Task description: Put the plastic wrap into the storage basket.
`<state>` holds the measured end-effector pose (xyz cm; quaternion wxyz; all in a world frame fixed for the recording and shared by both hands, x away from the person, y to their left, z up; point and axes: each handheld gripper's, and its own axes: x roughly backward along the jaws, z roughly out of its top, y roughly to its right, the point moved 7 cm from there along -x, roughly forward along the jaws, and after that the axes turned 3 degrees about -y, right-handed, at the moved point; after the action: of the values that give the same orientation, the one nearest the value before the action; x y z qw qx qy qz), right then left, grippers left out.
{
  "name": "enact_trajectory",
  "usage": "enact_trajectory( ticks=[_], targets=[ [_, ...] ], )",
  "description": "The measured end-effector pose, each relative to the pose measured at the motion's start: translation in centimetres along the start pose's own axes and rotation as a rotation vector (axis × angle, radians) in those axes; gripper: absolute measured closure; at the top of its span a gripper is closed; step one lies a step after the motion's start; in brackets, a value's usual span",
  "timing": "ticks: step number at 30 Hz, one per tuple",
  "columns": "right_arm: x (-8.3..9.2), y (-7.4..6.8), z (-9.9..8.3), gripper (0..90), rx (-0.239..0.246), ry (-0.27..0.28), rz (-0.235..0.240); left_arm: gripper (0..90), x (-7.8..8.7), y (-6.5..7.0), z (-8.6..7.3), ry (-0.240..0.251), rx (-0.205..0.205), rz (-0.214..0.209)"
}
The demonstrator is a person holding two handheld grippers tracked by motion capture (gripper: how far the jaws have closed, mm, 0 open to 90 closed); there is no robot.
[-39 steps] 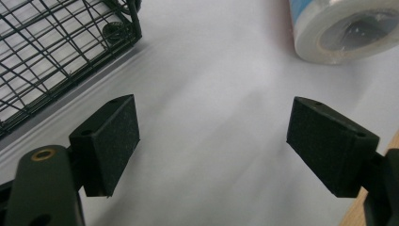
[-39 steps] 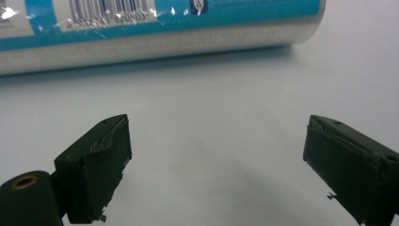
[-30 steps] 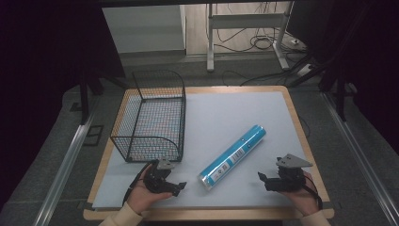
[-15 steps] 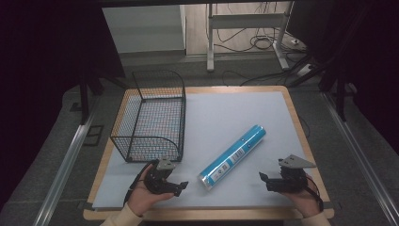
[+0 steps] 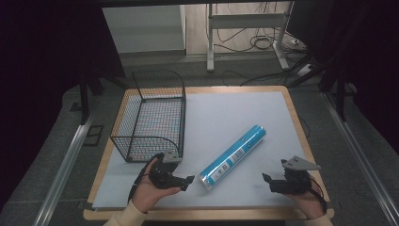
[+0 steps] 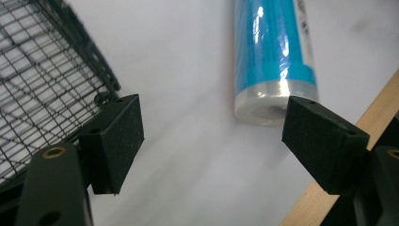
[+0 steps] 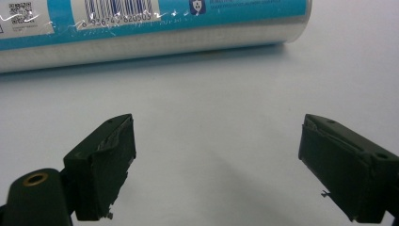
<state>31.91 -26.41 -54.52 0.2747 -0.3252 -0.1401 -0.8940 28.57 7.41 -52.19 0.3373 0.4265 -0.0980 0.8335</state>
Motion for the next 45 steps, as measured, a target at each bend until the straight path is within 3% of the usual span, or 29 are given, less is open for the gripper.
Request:
enact_trajectory(
  ticks=[6, 10, 25, 40, 45],
  targets=[
    [-0.2, 0.2, 0.1, 11.9, 0.000, -0.009, 0.002, 20.4, 0.1, 0.3, 0.9, -0.006, -0.035, -0.020],
    [-0.5, 0.1, -0.1, 11.9, 0.017, -0.021, 0.004, 20.4, -0.2, 0.2, 1.4, -0.006, -0.037, -0.021],
    [-0.4, 0.1, -0.3, 12.3, 0.020, -0.031, 0.000, 20.3, -1.1, 1.7, 3.6, 0.004, -0.076, -0.037],
    [-0.4, 0.1, -0.3, 12.4, 0.010, -0.031, 0.006, 19.4, -1.9, 1.8, 4.2, -0.016, -0.092, -0.042],
    [-0.6, 0.1, -0.3, 12.5, 0.010, -0.036, 0.005, 19.2, -2.4, 2.4, 5.4, -0.021, -0.126, -0.042]
  ],
)
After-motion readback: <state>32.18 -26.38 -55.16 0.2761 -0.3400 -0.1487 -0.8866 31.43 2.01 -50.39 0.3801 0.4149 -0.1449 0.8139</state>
